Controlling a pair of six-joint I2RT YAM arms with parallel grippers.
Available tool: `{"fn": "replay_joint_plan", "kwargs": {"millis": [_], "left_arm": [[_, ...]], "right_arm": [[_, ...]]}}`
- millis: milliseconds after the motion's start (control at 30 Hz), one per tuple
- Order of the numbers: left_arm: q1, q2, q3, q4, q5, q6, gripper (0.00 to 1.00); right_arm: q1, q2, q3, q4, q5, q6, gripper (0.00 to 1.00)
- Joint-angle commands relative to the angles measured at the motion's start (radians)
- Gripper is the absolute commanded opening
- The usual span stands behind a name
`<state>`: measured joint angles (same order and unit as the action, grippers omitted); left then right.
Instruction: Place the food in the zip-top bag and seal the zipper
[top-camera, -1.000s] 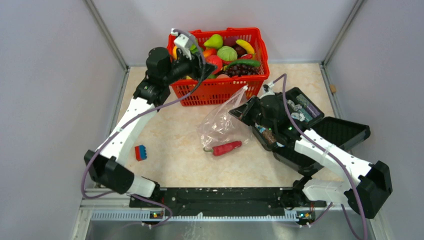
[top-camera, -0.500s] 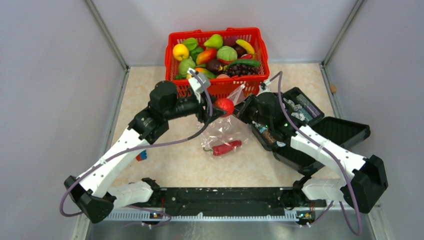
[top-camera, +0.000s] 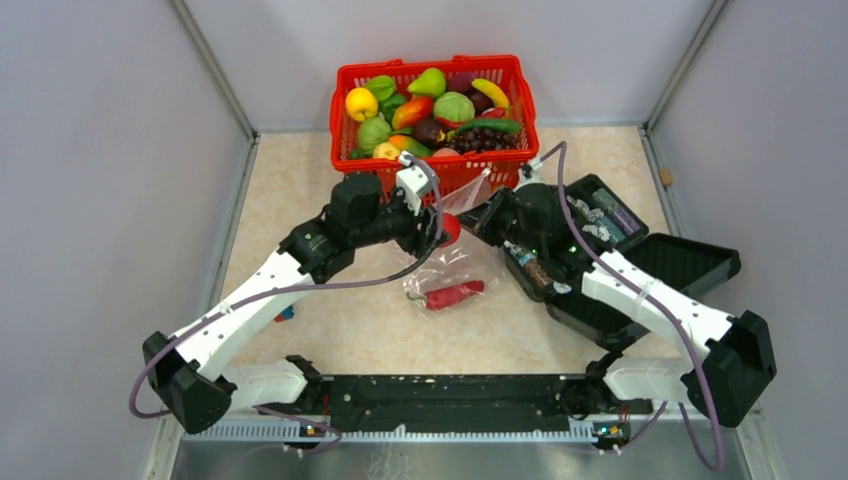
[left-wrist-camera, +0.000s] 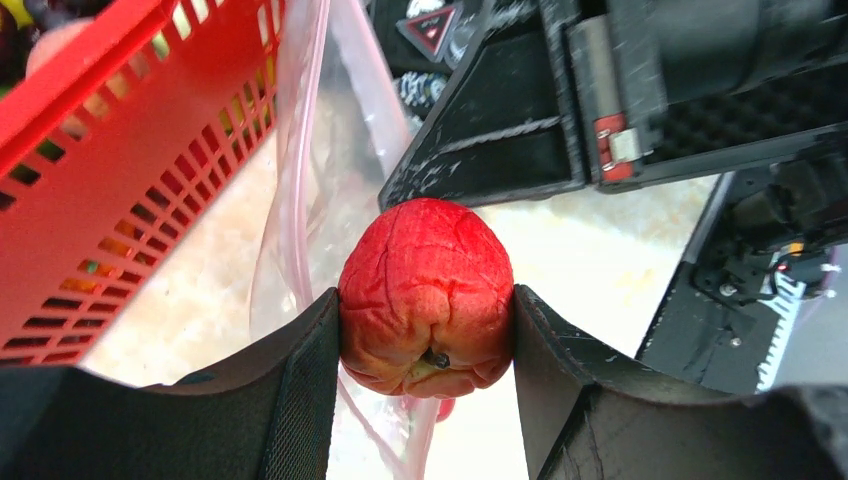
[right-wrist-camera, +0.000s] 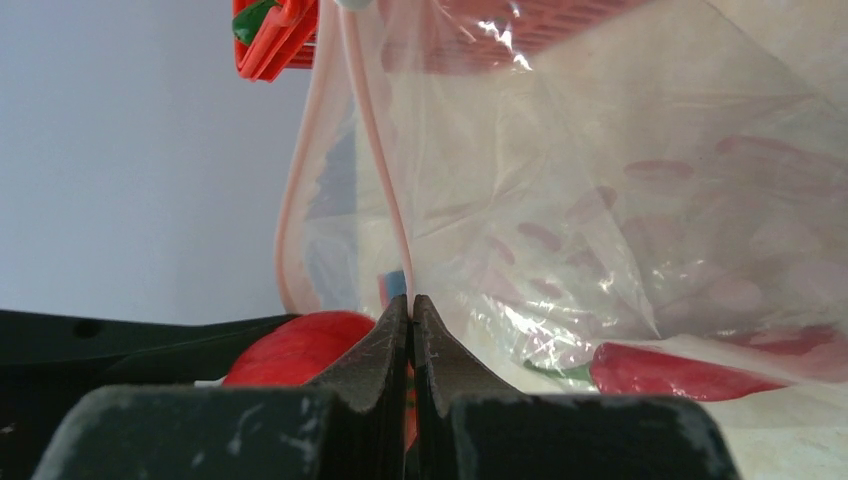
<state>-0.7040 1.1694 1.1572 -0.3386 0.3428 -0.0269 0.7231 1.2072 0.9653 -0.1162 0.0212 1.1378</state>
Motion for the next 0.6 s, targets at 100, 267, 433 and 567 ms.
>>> {"fn": "replay_joint_plan", "kwargs": {"millis": [100, 267, 433, 567], "left_arm": [[-0.055, 0.032, 0.020, -0.013, -0.282, 0.016, 0.33], [-0.060, 0.005, 0.006, 0.029, -0.333, 0.018, 0.34], [-0.060, 0.030, 0.039, 0.044, -0.387, 0.056, 0.36], [-0.062, 0.071, 0.082, 0.016, -0.393, 0.080, 0.38]], "right_arm": [[-0.008, -0.053, 0.032, 0.023, -0.012, -0.001, 0.00], [-0.008, -0.063, 0.032, -0.023, -0.018, -0.025, 0.00], [-0.005, -0.089, 0.003, 0.018, -0.140, -0.061, 0.00], [0.001, -0.134, -0.006, 0.052, -0.208, -0.077, 0.00]]}}
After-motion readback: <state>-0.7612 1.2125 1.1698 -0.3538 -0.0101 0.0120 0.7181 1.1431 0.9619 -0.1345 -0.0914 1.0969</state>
